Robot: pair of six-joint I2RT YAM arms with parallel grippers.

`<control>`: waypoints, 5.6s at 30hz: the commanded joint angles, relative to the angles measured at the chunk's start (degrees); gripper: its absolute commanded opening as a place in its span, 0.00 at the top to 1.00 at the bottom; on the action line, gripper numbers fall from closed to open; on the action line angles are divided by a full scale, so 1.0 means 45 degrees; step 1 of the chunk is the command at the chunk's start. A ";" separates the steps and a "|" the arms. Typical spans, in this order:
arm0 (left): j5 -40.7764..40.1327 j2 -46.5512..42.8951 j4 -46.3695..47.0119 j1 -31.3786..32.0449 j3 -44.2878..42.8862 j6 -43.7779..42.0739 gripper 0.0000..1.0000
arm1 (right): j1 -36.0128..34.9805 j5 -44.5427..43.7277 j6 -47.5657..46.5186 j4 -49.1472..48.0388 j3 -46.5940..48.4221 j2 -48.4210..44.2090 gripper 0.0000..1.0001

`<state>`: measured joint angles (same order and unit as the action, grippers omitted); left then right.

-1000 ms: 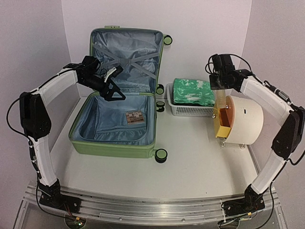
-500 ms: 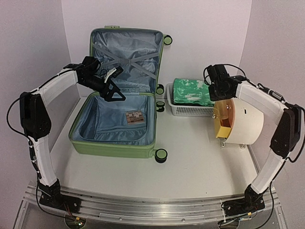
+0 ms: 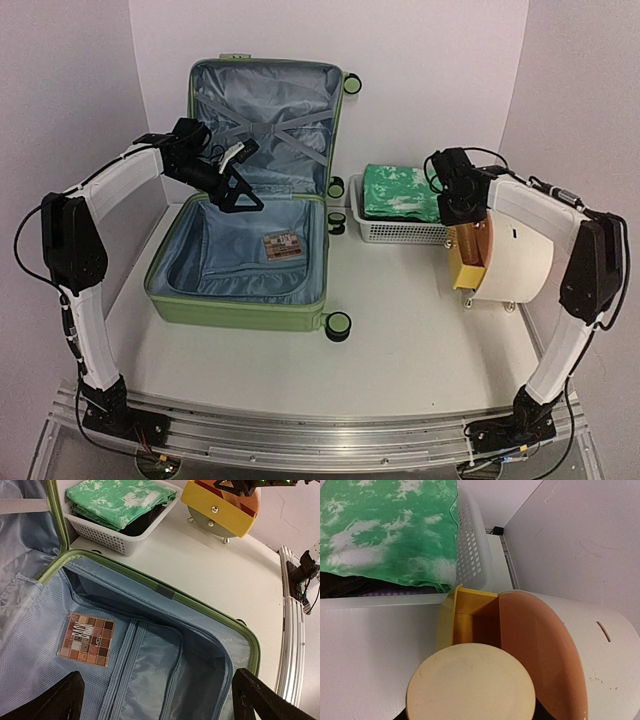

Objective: Open, take out, and arrange the luggage

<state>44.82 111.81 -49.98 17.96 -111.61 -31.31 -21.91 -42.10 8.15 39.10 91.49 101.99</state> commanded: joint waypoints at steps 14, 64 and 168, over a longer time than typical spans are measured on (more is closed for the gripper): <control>-0.0113 -0.0184 0.0173 -0.0060 -0.0134 -0.0168 0.00 | 0.0942 0.1961 0.1049 0.6097 0.4594 0.2688 0.96; 0.0515 -0.0388 -0.0010 -0.0053 0.0047 -0.0276 0.00 | -0.1700 -0.4008 -0.9764 0.2697 -0.0850 0.2356 0.62; 0.0142 -0.0027 -0.0555 -0.0064 -0.0410 -0.0795 0.00 | 0.0785 -0.4716 -1.5900 -0.4755 -0.5550 0.1442 1.00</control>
<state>44.95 111.83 -51.21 17.96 -111.00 -33.93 -19.25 -57.18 -62.55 18.05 65.47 113.17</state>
